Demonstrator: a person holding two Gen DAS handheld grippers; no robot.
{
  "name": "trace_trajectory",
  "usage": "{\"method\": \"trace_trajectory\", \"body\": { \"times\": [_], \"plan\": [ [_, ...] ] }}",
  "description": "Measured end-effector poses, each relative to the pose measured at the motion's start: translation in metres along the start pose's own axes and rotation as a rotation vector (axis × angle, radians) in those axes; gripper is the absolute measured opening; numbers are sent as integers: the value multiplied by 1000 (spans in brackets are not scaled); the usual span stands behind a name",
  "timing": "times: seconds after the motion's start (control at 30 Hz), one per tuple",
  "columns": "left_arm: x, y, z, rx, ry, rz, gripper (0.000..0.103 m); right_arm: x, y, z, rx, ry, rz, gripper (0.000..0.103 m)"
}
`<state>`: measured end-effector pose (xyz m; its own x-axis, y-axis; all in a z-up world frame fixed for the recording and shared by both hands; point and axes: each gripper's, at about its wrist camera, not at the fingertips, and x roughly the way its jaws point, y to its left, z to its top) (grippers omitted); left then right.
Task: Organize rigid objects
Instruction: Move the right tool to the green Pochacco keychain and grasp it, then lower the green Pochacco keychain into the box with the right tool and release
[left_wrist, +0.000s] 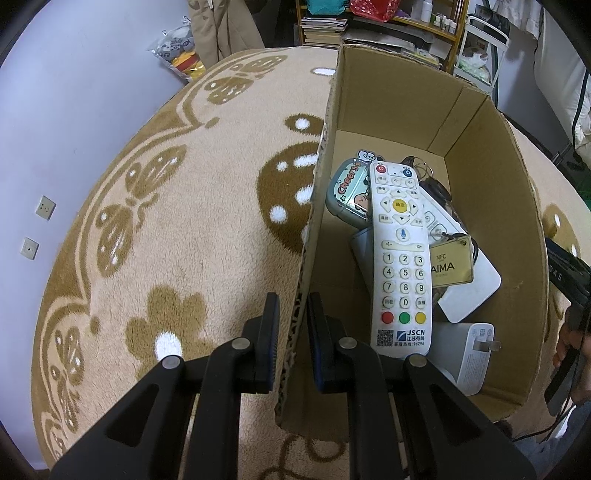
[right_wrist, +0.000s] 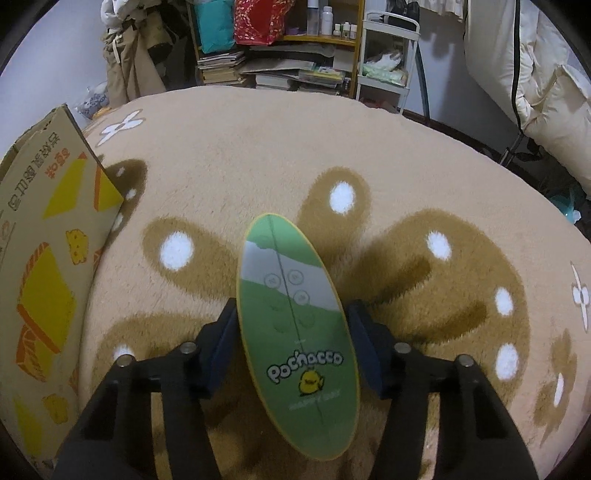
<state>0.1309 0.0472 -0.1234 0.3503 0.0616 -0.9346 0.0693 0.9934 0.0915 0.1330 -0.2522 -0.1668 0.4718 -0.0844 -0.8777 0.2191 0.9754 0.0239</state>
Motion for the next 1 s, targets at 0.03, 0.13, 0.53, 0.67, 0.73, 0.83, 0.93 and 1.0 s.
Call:
{"method": "trace_trajectory", "body": {
  "times": [0.03,0.13,0.53,0.67,0.73,0.83,0.93,1.0],
  "plan": [
    [1,0,0,0,0,0,14,-2,0,0,2,2,2,60],
    [1,0,0,0,1,0,14,-9,1,-3,6,-1,18,60],
    [0,1,-1,-2,-1,-2,14,-55,23,-1,-10,-68,95,60],
    [0,1,-2,-1,-2,0,14,-78,37,9,-16,-112,146,60],
    [-1,2,-2,-4,-3,-2,14,-90,46,14,-28,-138,170,60],
    [-3,2,-3,1,-11,-3,14,-109,63,22,-47,-176,212,60],
    [-5,5,-3,-10,-8,-19,14,-125,85,30,-69,-209,255,60],
    [-6,4,-3,-10,-9,-21,14,-132,100,31,-83,-226,275,60]
  ]
}}
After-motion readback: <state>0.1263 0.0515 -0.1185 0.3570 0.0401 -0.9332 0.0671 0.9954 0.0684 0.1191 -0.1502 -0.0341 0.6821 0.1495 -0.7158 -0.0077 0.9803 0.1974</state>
